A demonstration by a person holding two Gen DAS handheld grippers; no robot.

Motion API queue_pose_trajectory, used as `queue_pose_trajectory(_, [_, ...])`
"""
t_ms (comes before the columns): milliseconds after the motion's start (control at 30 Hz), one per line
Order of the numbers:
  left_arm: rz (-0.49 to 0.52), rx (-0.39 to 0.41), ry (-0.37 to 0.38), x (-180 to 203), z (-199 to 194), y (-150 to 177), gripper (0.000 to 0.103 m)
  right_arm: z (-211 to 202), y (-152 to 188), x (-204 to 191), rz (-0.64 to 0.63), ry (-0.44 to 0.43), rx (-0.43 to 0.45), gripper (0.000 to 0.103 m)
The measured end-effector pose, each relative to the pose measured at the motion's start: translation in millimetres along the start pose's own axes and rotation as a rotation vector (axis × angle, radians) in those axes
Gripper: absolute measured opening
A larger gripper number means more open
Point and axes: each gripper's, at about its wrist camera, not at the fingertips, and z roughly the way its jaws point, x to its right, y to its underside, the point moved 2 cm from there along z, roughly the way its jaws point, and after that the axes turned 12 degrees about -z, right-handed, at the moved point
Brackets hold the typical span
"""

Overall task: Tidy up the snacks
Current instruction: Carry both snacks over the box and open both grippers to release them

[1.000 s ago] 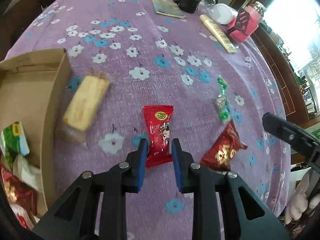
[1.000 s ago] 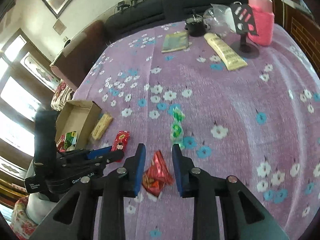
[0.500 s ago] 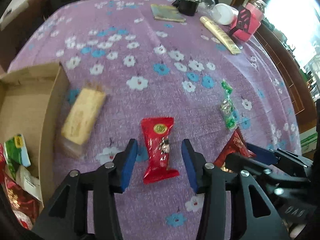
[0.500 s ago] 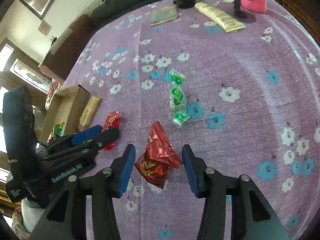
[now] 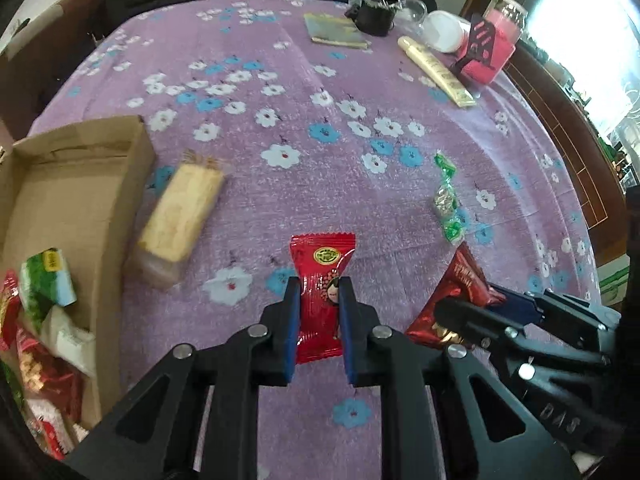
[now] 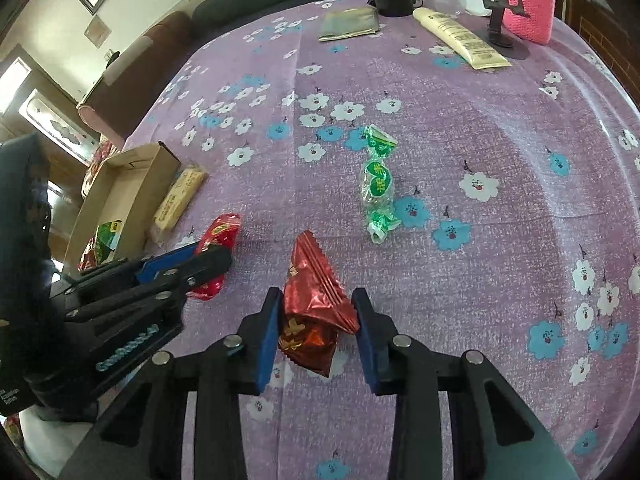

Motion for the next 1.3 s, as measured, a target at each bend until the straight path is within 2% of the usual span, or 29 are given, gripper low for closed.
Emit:
queue_pose_trajectory(200, [-0.06, 0.069, 0.039, -21, -51, 8, 0.019, -20, -2, -13, 0.002, -0.022, 0.035, 0.034])
queue_pose_trajectory(333, [-0.102, 0.127, 0.022, -49, -88, 12, 0.019, -30, -9, -40, -0.032, -0.051, 0.059, 0.034])
queue_pose_trajectory(467, [-0.152, 0.171, -0.037, -96, -112, 14, 0.019, -32, -19, -73, -0.07, -0.084, 0.071, 0.034])
queue_pose_trajectory(633, [-0.235, 0.188, -0.069, -153, -122, 8, 0.019, -18, -32, -117, -0.101, -0.138, 0.043, 0.034])
queue_pose_trajectory(900, [-0.253, 0.183, -0.148, -211, -121, -18, 0.02, 17, -60, -187, -0.162, -0.19, -0.003, 0.034])
queue_pose_trajectory(1067, [-0.255, 0.151, -0.164, -233, -109, -24, 0.02, 38, -62, -214, -0.172, -0.217, -0.03, 0.034])
queue_pose_trajectory(1300, [-0.258, 0.12, -0.172, -247, -93, -32, 0.021, 60, -68, -230, -0.17, -0.216, -0.043, 0.034])
